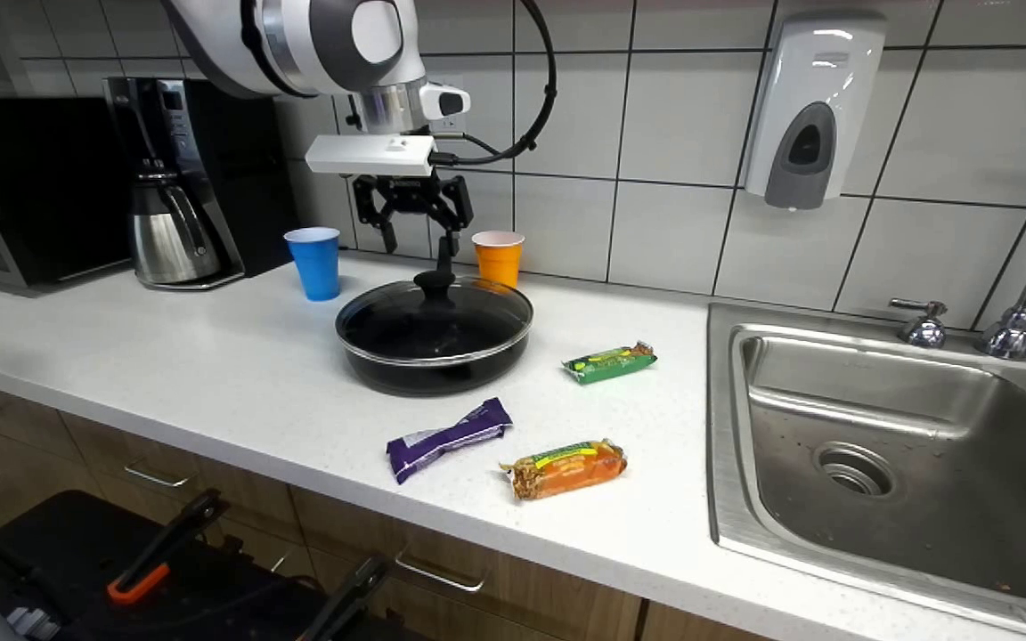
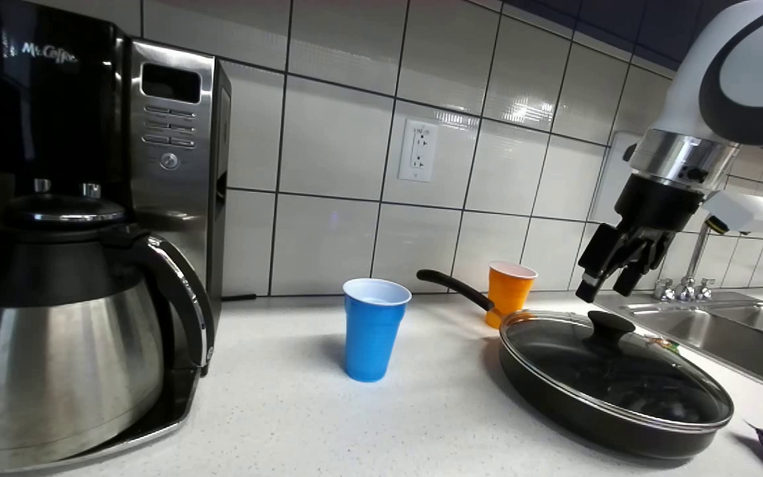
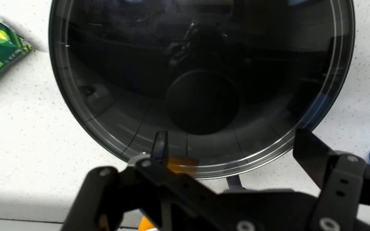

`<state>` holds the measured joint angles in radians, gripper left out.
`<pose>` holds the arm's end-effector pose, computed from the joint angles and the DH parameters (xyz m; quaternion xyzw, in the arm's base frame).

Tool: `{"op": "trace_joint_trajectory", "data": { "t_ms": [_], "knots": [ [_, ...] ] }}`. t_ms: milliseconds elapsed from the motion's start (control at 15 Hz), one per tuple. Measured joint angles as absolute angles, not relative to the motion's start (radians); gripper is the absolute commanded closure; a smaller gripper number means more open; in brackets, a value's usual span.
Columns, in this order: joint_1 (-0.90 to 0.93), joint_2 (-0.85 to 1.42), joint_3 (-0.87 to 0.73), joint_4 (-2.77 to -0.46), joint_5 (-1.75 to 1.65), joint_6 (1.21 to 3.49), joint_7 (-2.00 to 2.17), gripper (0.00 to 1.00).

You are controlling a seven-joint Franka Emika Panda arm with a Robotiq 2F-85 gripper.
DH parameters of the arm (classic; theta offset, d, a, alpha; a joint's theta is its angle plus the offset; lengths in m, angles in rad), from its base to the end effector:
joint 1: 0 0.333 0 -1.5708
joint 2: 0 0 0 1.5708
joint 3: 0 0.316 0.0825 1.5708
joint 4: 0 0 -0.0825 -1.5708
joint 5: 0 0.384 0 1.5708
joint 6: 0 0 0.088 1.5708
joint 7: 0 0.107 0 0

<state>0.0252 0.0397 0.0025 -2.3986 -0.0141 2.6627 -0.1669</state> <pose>0.5156 0.0147 0.3212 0.9884 0.1024 0.1114 0.0117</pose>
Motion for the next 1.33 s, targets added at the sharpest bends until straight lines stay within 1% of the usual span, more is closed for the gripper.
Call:
{"op": "trace_joint_trajectory", "data": {
  "t_ms": [1333],
  "knots": [
    [0.017, 0.047, -0.003, -2.413, -0.019, 2.679, -0.169, 0.0]
  ]
}}
